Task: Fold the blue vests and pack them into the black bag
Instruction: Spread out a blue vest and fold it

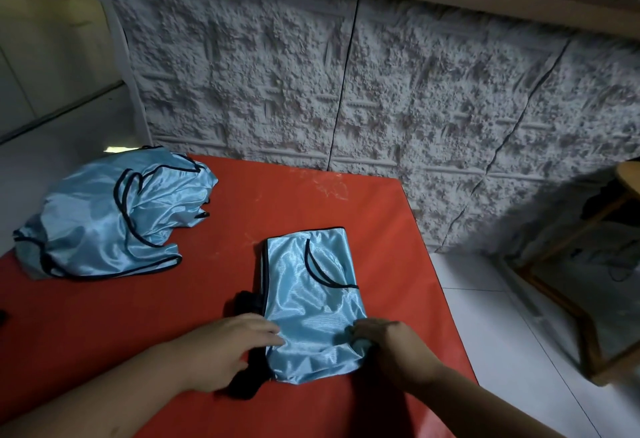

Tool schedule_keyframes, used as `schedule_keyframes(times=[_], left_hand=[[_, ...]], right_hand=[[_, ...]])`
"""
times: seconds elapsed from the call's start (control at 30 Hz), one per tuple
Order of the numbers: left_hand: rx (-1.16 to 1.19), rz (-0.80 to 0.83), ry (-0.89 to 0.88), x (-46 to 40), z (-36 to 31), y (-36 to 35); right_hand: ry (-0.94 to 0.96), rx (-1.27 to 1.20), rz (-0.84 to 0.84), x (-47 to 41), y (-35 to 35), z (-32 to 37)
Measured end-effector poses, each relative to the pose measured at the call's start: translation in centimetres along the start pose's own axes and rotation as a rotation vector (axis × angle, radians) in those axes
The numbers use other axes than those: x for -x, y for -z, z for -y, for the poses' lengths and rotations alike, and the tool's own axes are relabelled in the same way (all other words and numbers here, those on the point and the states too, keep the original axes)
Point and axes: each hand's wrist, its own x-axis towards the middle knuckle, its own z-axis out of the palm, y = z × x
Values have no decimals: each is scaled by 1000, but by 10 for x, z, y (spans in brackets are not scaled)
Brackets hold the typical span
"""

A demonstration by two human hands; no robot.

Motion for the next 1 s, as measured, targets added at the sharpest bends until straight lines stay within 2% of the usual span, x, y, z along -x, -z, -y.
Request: schedule_keyframes(times=[0.17, 0.37, 0.5, 0.57, 0.63, 0.7, 0.83, 1.0], left_hand=[[-51, -112, -61, -6, -10, -8], [-77, -185, -78, -13, -24, -17], [145, -116, 56, -8, -33, -6], [334, -62, 115, -4, -34, 0], [580, -34, 153, -1, -32, 8], [702, -74, 168, 0, -29, 18], [822, -155, 212, -10, -25, 41], [1128, -334, 442, -41, -13, 48]], right_hand=[[-162, -18, -8, 2, 5, 3], [-233, -22, 44, 4, 12, 12], [-183, -44, 134, 7, 26, 20], [-144, -77, 170, 8, 38, 28], [-126, -189, 233, 7, 49, 36], [-168, -364, 250, 1, 55, 39], [-303, -678, 91, -24, 52, 36], [-434, -727, -101, -67, 40, 19]])
